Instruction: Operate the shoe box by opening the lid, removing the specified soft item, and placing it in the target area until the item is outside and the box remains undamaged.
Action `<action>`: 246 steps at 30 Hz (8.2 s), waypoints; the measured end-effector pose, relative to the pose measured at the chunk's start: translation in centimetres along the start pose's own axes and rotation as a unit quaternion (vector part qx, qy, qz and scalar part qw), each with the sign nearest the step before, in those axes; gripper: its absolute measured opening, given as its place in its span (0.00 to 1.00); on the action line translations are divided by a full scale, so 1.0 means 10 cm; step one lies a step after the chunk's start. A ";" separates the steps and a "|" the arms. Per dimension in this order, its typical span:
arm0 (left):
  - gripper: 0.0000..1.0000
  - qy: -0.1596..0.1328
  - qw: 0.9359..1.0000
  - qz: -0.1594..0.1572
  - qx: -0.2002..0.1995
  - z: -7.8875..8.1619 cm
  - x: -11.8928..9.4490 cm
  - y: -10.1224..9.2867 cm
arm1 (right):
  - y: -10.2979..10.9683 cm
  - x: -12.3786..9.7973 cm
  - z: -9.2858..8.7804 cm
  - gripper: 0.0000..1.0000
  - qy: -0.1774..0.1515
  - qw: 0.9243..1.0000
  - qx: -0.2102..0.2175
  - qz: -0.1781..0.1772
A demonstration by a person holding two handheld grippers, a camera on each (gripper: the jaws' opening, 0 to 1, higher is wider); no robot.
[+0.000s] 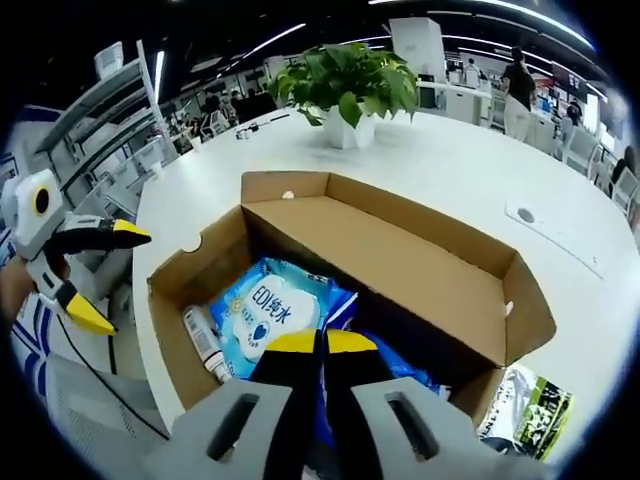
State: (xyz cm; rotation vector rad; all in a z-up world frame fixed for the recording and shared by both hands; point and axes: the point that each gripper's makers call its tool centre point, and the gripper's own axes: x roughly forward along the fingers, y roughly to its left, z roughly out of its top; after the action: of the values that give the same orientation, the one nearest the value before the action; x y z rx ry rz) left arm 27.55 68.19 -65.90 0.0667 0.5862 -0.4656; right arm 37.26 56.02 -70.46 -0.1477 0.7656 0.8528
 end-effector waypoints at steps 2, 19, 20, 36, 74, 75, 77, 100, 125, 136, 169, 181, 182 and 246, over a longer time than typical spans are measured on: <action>0.65 -0.001 1.000 0.000 0.001 0.04 0.03 0.00 | -0.03 -0.03 -0.01 0.00 -0.001 1.000 0.000 -0.003; 0.51 0.064 0.997 -0.040 0.011 0.03 0.48 -0.06 | -0.21 -0.28 -0.14 0.00 -0.013 0.999 0.036 -0.020; 0.49 0.069 0.997 -0.041 0.014 0.01 0.50 -0.06 | -0.22 -0.29 -0.15 0.00 -0.012 0.999 0.038 -0.021; 0.30 0.097 0.992 -0.082 -0.026 -0.07 0.84 -0.08 | -0.32 -0.38 -0.25 0.00 -0.002 0.999 0.035 -0.022; 0.02 0.128 0.972 -0.102 -0.171 -0.23 1.05 -0.23 | -0.33 -0.44 -0.31 0.00 -0.037 0.994 0.098 -0.029; 0.02 0.127 0.972 -0.101 -0.170 -0.22 1.05 -0.23 | -0.33 -0.44 -0.31 0.00 -0.039 0.994 0.100 -0.028; 0.01 0.125 0.973 -0.100 -0.168 -0.19 1.04 -0.22 | -0.32 -0.46 -0.29 0.00 -0.042 0.993 0.106 -0.027; 0.01 0.093 0.981 -0.084 -0.151 0.24 0.73 -0.39 | -0.35 -0.84 -0.04 0.00 -0.097 0.983 0.156 -0.009; 0.01 0.071 0.985 -0.099 -0.124 0.68 0.86 -0.99 | -0.83 -1.40 -0.16 0.00 -0.122 0.968 0.217 -0.039; 0.01 0.072 0.984 -0.116 -0.116 0.77 1.06 -1.31 | -1.12 -1.62 -0.33 0.00 -0.121 0.962 0.236 -0.058; 0.01 0.107 0.977 -0.153 -0.098 0.81 1.66 -2.01 | -1.80 -1.97 -0.83 0.00 -0.097 0.948 0.283 -0.110; 0.01 0.132 0.977 -0.146 -0.083 0.76 1.92 -2.07 | -2.05 -1.81 -1.00 0.00 -0.073 0.945 0.294 -0.123; 0.01 0.135 0.977 -0.144 -0.080 0.75 1.95 -2.07 | -2.06 -1.80 -1.01 0.00 -0.070 0.945 0.294 -0.124; 0.02 0.281 0.934 -0.121 0.186 0.37 2.48 -2.01 | -2.39 -1.34 -1.24 0.00 -0.055 0.944 0.299 -0.125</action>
State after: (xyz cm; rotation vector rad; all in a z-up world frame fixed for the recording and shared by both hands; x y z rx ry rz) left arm 38.75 39.47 -74.94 0.5082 1.0698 -0.8039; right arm 42.30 26.68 -74.77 0.3369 0.8478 0.3582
